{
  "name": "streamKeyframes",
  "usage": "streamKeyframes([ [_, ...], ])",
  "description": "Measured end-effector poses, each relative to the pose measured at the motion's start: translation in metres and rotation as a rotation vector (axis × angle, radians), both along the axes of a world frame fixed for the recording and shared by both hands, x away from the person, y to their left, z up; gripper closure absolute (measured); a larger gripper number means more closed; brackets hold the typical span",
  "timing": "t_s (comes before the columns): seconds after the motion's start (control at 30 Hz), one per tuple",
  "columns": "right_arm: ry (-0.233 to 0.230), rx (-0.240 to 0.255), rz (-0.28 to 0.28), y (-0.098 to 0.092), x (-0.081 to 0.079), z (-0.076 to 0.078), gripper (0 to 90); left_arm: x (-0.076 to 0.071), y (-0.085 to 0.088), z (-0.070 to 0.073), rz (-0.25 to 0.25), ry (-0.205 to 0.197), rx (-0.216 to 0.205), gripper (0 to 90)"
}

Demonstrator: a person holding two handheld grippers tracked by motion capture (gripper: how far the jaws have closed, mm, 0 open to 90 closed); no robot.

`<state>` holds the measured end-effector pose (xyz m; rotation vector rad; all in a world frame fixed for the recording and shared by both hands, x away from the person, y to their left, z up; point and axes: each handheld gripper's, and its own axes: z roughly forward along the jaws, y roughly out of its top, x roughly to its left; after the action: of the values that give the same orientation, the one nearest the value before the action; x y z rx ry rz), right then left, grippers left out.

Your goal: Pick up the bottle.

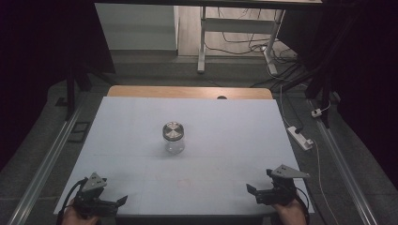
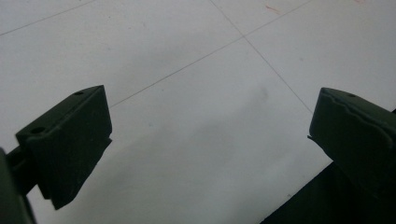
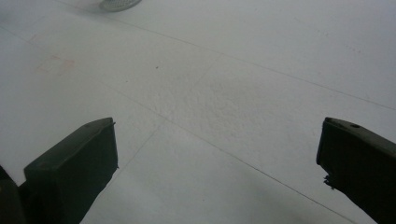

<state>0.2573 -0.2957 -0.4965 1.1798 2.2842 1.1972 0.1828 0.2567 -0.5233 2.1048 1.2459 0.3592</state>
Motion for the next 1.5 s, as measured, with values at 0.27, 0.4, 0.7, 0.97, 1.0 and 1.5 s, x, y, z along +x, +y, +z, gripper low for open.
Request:
streamKeyframes([
  [0.27,0.019,-0.014,0.013,0.002,0.001,-0.001,0.0,0.000,0.001,0.000,-0.002,-0.001,-0.014,0.0],
  [0.4,0.025,-0.021,0.022,0.003,0.002,-0.001,0.0,0.000,0.002,0.000,-0.002,0.000,-0.017,0.0],
  [0.7,0.033,-0.024,0.034,0.003,0.003,-0.002,0.0,0.002,0.001,0.000,-0.014,0.017,-0.013,0.0],
  [0.97,0.037,-0.029,0.042,0.004,0.003,-0.002,0.0,0.003,0.002,-0.001,0.000,0.028,-0.018,0.0],
  [1.0,0.037,-0.030,0.042,0.004,0.003,-0.002,0.0,0.003,0.003,0.000,0.000,0.031,-0.024,0.0],
  [1.5,0.047,-0.031,0.049,0.005,0.003,-0.002,0.0,0.012,-0.003,0.003,-0.037,0.006,-0.065,0.0],
])
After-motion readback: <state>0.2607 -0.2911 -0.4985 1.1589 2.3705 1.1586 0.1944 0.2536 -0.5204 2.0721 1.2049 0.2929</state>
